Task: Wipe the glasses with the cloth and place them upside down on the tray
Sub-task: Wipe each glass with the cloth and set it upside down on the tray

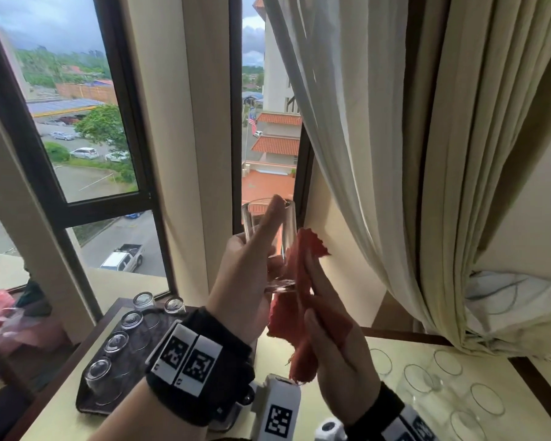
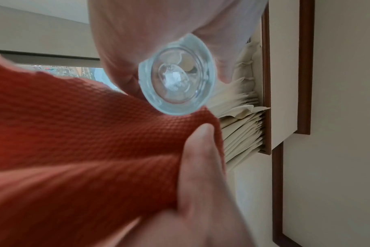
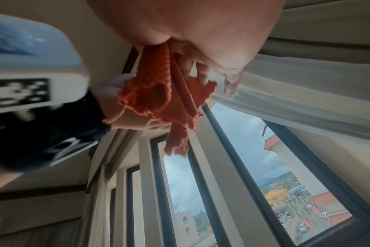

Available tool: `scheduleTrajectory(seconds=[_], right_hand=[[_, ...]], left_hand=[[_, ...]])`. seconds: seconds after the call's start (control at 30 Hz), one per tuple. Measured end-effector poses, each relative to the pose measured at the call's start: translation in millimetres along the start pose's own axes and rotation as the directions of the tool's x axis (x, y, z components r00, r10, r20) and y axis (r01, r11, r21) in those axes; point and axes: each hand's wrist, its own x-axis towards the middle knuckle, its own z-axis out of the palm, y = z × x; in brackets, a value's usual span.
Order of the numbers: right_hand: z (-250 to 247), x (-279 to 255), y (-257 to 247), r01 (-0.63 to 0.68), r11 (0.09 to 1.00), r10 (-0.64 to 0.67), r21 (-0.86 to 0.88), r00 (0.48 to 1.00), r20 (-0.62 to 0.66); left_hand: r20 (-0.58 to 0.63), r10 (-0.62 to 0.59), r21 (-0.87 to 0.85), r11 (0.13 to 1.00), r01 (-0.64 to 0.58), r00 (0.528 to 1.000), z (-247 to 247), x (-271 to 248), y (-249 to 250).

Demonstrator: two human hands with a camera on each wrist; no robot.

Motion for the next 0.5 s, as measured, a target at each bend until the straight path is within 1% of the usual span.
scheduleTrajectory(seconds=[0.03,0.1,0.13,0.17,0.23,0.27,0.3,0.33,0.37,0.4,0.43,0.47,0.5], right_hand=[[-1.0,5.1,-5.9,-0.059,0.996,0.061,0.065,0.998,-0.033],[-4.4,31.2,-3.4,-0.086,0.984,0.102,0.158,0.991,-0.092],[-6.0,39.9,-4.1,-0.071,0.985,0.09,0.16,0.989,-0.114],[-5.7,44.5,-9.4,-0.065,0.971,0.099,0.229,0.985,-0.141],[-8.9,45.5,-10.6,0.023,0.981,0.008,0.191,0.987,-0.162],[-9.1,48.4,-6.3,0.091,0.988,-0.073,0.127,0.987,-0.142],[-6.3,52.9,-10.7,0.152,0.985,-0.145,0.084,0.986,-0.084],[-0.6,61.1,-12.6,0.181,0.983,-0.18,0.01,0.981,-0.076],[2.8,65.1,-10.6,0.156,0.988,-0.156,0.003,0.987,-0.029],[2.2,64.7,1.1,0.224,0.973,-0.224,-0.057,0.975,0.015],[0.0,56.8,15.3,0.269,0.958,-0.261,-0.1,0.961,0.087],[-1.5,42.7,24.3,0.133,0.99,-0.136,0.035,0.984,0.118],[-3.4,25.8,29.1,0.001,0.983,-0.017,0.186,0.996,0.084]], left_hand=[[0.025,-0.001,-0.005,1.0,0.001,1.0,0.2,0.8,-1.7],[0.088,0.006,0.014,1.0,-0.007,0.996,4.1,-1.2,-3.8],[0.105,0.009,0.027,1.0,-0.012,0.994,6.5,-3.0,-5.6],[0.1,0.015,0.03,0.999,-0.018,0.995,9.6,-4.4,-8.1],[0.029,0.033,0.044,0.998,-0.034,0.999,15.2,-5.1,-13.7],[0.012,0.033,0.041,0.999,-0.033,0.999,17.1,-5.6,-16.0],[0.011,0.025,0.034,0.999,-0.026,1.0,17.5,-4.6,-17.5],[0.02,0.01,0.019,1.0,-0.011,1.0,17.2,-3.8,-18.1],[0.024,-0.005,0.009,1.0,0.005,1.0,14.5,-2.2,-17.5],[0.027,-0.02,0.011,1.0,0.02,0.999,11.2,-0.9,-15.6],[0.031,-0.03,0.027,0.999,0.029,0.999,8.0,0.4,-14.0],[0.036,-0.026,0.049,0.999,0.025,0.999,4.6,2.3,-13.3],[0.048,-0.01,0.066,0.998,0.006,0.999,1.3,4.6,-13.9]])
